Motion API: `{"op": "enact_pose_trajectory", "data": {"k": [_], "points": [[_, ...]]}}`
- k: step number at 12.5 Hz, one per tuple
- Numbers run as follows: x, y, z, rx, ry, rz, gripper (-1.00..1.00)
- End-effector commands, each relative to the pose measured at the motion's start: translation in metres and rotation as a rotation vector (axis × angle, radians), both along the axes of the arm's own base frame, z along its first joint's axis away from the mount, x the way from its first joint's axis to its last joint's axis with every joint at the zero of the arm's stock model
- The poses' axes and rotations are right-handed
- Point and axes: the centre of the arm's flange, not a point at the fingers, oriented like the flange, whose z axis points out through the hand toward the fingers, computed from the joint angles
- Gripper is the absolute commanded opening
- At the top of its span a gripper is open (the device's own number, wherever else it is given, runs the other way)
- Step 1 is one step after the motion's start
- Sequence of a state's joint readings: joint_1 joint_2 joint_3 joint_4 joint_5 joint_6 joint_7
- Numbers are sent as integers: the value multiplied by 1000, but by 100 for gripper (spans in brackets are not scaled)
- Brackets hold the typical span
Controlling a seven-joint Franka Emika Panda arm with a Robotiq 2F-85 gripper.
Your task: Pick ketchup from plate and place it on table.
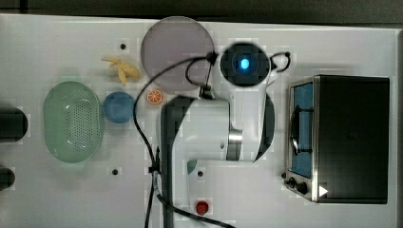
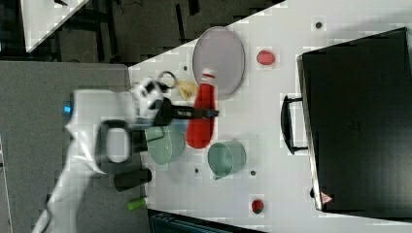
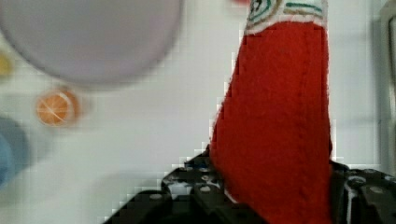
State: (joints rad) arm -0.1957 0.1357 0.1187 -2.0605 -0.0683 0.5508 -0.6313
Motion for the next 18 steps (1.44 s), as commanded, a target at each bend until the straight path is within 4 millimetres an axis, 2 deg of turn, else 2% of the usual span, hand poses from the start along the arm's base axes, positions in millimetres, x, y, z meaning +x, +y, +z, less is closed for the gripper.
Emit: {"op": "enact_pose_trajectory", "data": {"k": [1, 4, 7, 8, 10, 11, 12, 15, 18], "points": [[-21, 0, -55, 8, -5, -36, 15], [-45, 4, -109, 19, -35, -69, 15], [-54, 7, -148, 29, -27, -119, 15], [-55, 7, -157, 32, -17, -127, 23], [-54, 7, -160, 39, -25, -137, 65], [-51, 7, -155, 39, -42, -135, 86], [-44, 8, -145, 38, -65, -134, 99], [-10, 9, -90, 33, -169, -149, 100], [18, 14, -26, 28, -174, -316, 100]]}}
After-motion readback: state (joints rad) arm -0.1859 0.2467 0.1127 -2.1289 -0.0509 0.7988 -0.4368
